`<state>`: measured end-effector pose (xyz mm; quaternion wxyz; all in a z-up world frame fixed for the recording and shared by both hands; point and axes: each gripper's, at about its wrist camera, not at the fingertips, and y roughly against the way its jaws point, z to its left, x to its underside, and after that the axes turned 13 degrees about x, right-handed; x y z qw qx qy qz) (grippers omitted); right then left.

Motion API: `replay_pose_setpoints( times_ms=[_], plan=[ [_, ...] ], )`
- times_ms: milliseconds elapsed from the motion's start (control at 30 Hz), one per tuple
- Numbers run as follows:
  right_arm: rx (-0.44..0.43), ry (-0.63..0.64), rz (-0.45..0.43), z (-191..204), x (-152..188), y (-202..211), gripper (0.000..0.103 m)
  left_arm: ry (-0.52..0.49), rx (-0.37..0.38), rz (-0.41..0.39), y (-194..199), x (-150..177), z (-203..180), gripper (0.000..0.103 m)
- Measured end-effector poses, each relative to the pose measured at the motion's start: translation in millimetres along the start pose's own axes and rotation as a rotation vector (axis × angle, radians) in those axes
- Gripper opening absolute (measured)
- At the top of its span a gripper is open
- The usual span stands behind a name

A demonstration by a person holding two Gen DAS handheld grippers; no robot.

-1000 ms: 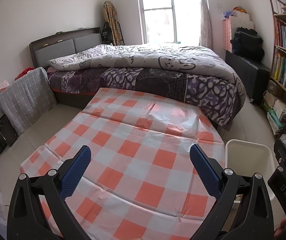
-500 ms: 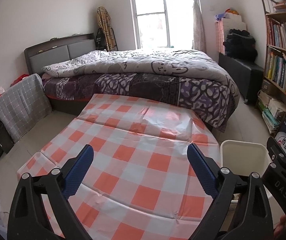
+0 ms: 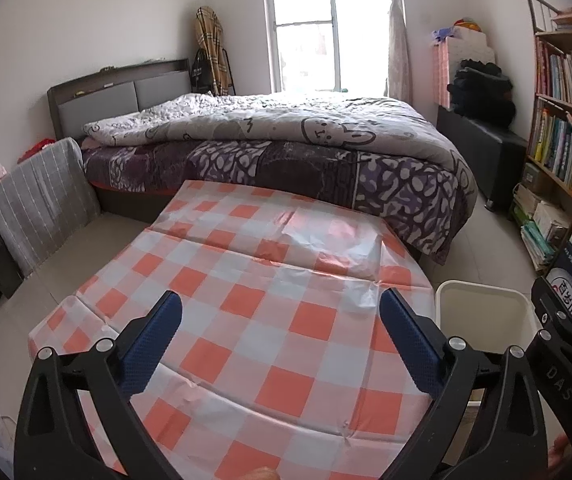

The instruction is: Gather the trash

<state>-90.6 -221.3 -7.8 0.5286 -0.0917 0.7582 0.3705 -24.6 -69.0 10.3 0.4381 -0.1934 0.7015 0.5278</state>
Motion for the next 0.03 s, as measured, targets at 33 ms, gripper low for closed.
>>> replay_pose_setpoints(
  times_ms=[33],
  plan=[
    [0.0, 0.001, 0.0, -0.3, -0.6, -0.1, 0.096, 0.002, 0.0, 0.003, -0.8, 0.0, -0.4, 0.096]
  ],
)
